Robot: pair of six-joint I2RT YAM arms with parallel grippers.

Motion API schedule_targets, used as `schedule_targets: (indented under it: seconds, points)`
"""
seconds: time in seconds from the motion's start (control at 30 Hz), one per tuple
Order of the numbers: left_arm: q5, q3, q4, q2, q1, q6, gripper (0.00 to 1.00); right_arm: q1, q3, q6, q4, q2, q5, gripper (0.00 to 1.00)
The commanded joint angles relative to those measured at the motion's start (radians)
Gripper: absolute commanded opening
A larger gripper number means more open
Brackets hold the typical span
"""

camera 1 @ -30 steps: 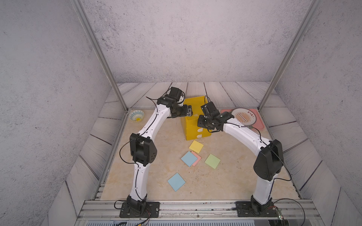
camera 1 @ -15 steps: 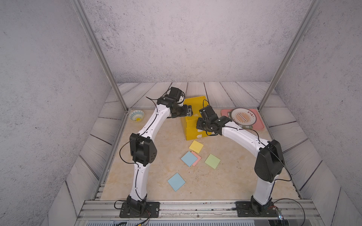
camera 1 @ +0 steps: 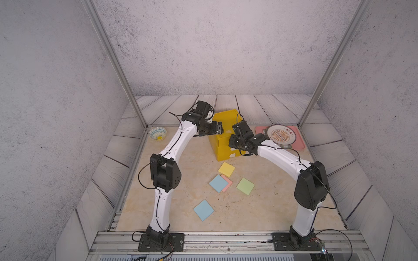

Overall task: Please put the sticky notes in the drawer by color
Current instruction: Open the drawer in the storage box.

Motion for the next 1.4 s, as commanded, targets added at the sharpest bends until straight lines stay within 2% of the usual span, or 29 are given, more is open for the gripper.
schedule_targets:
  seconds: [0.0, 0.63, 0.93, 1.03, 1.23, 1.37]
  points:
    - [-0.065, -0.047, -0.148, 0.028, 0.001, 0.038, 0.93, -0.041, -0.031, -0.014, 0.004, -0.078, 0.145, 0.37]
    - [-0.059, -0.029, -0.112, 0.111, 0.006, 0.021, 0.93, -0.080, -0.189, -0.036, -0.038, -0.237, 0.205, 0.38]
    - [-0.051, -0.025, -0.104, 0.107, 0.006, 0.020, 0.93, -0.088, -0.288, -0.047, -0.038, -0.334, 0.214, 0.38]
    - [-0.052, -0.025, -0.109, 0.106, 0.006, 0.024, 0.93, -0.089, -0.223, -0.088, -0.058, -0.322, 0.165, 0.38]
    - [-0.052, -0.023, -0.110, 0.112, 0.006, 0.028, 0.93, -0.088, 0.044, -0.196, -0.203, -0.227, 0.102, 0.39]
    - [-0.046, -0.015, -0.113, 0.115, 0.006, 0.024, 0.93, -0.090, 0.105, -0.233, -0.197, -0.158, 0.081, 0.37]
